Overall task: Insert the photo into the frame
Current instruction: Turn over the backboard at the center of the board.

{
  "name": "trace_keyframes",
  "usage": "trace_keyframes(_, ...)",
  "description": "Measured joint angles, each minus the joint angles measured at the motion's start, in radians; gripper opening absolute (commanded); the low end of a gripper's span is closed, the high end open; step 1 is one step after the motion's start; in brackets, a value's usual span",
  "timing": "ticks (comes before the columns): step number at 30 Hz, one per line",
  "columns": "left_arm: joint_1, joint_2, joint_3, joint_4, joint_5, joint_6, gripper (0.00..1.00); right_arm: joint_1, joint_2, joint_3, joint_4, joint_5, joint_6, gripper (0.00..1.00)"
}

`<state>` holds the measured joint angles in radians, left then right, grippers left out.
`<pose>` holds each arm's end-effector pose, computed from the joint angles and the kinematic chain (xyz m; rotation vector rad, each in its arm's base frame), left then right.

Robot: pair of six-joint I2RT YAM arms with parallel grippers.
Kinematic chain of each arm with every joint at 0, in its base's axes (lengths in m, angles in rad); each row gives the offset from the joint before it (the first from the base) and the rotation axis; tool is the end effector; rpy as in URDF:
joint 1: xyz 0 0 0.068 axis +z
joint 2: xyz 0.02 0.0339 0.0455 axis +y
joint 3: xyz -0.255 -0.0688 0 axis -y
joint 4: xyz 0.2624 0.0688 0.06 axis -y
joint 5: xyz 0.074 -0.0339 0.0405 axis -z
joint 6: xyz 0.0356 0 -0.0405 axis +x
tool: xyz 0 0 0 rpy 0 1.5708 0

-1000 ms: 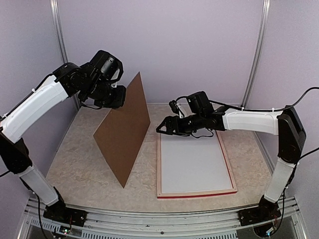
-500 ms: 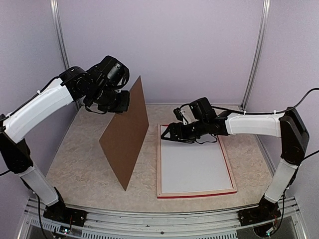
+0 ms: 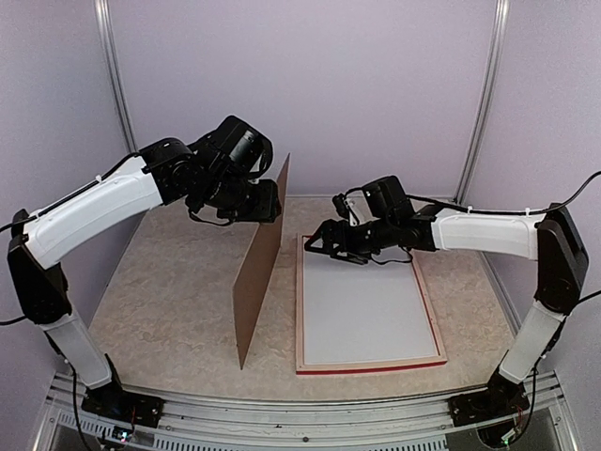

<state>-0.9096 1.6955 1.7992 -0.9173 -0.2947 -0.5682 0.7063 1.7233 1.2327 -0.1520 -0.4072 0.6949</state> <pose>0.2419 -0.2941 0.3748 0.2644 2.3563 -0.3744 0.2981 0.2728 0.2309 -0.2643 2.4225 1.1648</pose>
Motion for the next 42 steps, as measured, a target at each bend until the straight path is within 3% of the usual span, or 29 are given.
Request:
trace_keyframes(4,-0.002,-0.002,-0.017,0.066,0.069,-0.006,0.55,-0.019,-0.027,0.008,0.000,-0.009,0.023,0.94)
trace_keyframes(18,-0.003,-0.033,-0.060,0.188,0.193,-0.007,0.57,-0.049,-0.148,-0.002,0.100,-0.106,0.179,0.94)
trace_keyframes(32,0.000,-0.060,-0.082,0.212,0.182,0.005,0.57,-0.053,-0.151,-0.061,0.167,-0.113,0.227,0.77)
trace_keyframes(37,0.026,-0.100,-0.171,0.234,0.180,0.014,0.57,-0.055,-0.122,-0.072,0.155,-0.066,0.195,0.80)
trace_keyframes(42,0.135,-0.153,-0.359,0.291,0.208,0.019,0.64,-0.057,-0.069,-0.124,0.128,-0.010,0.147,0.80)
